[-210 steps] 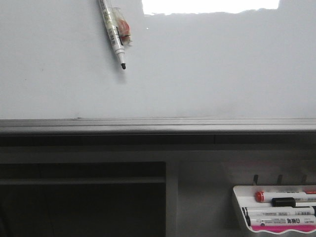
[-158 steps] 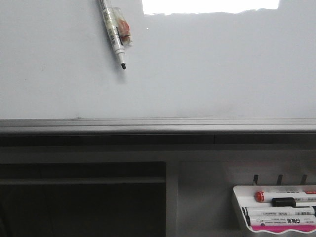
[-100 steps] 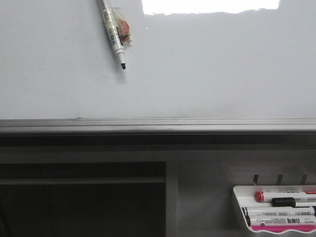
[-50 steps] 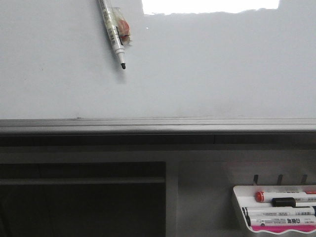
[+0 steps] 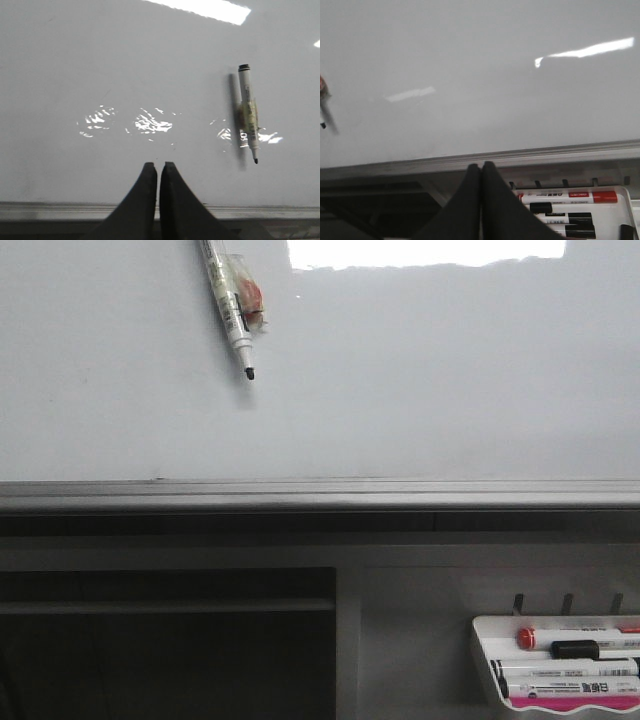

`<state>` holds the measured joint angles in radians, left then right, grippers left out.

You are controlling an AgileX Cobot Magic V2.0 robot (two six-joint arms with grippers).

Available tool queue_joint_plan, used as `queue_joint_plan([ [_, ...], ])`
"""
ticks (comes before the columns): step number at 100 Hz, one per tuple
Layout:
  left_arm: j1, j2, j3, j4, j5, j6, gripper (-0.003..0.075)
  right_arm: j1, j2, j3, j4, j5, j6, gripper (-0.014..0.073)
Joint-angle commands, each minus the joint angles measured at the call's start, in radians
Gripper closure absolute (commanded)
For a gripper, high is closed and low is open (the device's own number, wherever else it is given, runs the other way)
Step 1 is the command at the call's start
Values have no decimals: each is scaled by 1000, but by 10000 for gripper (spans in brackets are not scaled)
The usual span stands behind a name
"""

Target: Write number 2 on whiteboard

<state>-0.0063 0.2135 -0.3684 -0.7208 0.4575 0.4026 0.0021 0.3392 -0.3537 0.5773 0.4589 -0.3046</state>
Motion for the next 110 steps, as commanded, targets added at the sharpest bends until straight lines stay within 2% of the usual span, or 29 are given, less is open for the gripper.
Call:
queue_joint_plan([
  [1,-49,85,-81,-65,-39,61,740,33,95,-92,-2,-14,-78,659],
  [14,-139,184,-122,-140,-39,150,732,89,187,-155,-2,30,-119,639],
  [20,-172,237,-139,-191,-52,152,692,110,210,-172,0,35,-120,561],
  [27,-210,302,-156,-257,-68,195,583,130,226,-183,10,31,-120,405],
  [36,-256,390,-169,-369,-101,259,377,138,228,-184,19,17,-120,184],
  [39,-273,417,-173,-419,-113,287,304,138,228,-184,19,16,-120,143],
  [46,-305,490,-188,-525,-133,380,232,138,228,-184,19,13,-120,113],
  [60,-382,648,-238,-721,-148,609,287,138,228,-184,21,13,-120,128],
  [70,-433,768,-290,-823,-187,721,304,138,228,-184,21,13,-120,128],
  [90,-481,989,-434,-843,-179,735,304,138,228,-184,21,13,-120,128],
  [110,-501,1113,-540,-843,-181,750,304,138,228,-184,21,13,-120,128],
])
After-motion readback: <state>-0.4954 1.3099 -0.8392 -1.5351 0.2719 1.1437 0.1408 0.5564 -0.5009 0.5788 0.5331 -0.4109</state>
